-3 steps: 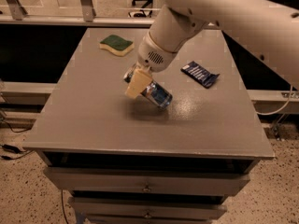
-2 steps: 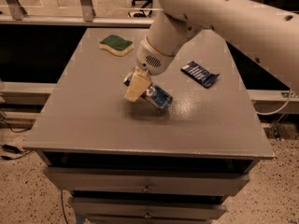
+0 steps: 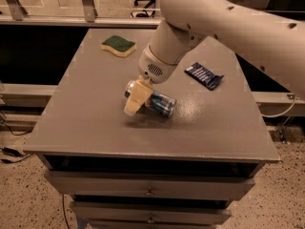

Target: Knock redbull can over

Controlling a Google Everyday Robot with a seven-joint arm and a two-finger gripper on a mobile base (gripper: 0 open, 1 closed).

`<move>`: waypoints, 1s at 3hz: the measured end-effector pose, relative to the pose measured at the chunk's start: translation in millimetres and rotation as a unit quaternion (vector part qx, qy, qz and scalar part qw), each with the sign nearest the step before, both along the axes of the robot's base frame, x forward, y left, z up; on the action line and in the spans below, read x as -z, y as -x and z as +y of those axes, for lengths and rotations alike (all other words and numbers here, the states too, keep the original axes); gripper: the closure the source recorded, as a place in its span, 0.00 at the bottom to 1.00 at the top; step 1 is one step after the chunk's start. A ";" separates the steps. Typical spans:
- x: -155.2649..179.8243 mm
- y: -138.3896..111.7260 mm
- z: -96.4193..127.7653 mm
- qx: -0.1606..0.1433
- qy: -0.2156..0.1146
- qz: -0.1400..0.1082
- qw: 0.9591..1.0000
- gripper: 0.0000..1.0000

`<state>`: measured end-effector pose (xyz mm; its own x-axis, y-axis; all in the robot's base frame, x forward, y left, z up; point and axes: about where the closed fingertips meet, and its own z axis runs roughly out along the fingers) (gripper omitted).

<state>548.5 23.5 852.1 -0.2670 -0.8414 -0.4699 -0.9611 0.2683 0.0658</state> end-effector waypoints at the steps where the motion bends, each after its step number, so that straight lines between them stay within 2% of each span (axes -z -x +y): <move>1: 3.5 3.4 -2.4 0.004 -0.004 0.006 1.000 0.00; 2: 6.2 6.3 -9.6 0.010 -0.007 0.011 1.000 0.00; 3: -0.1 9.5 -39.1 0.027 -0.026 0.008 0.999 0.00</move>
Offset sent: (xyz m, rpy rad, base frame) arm -0.0082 -0.0220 -0.0097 0.0214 0.0369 -0.0435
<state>539.0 -15.6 852.2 -0.3194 -0.7995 -0.5087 -0.9439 0.3158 0.0964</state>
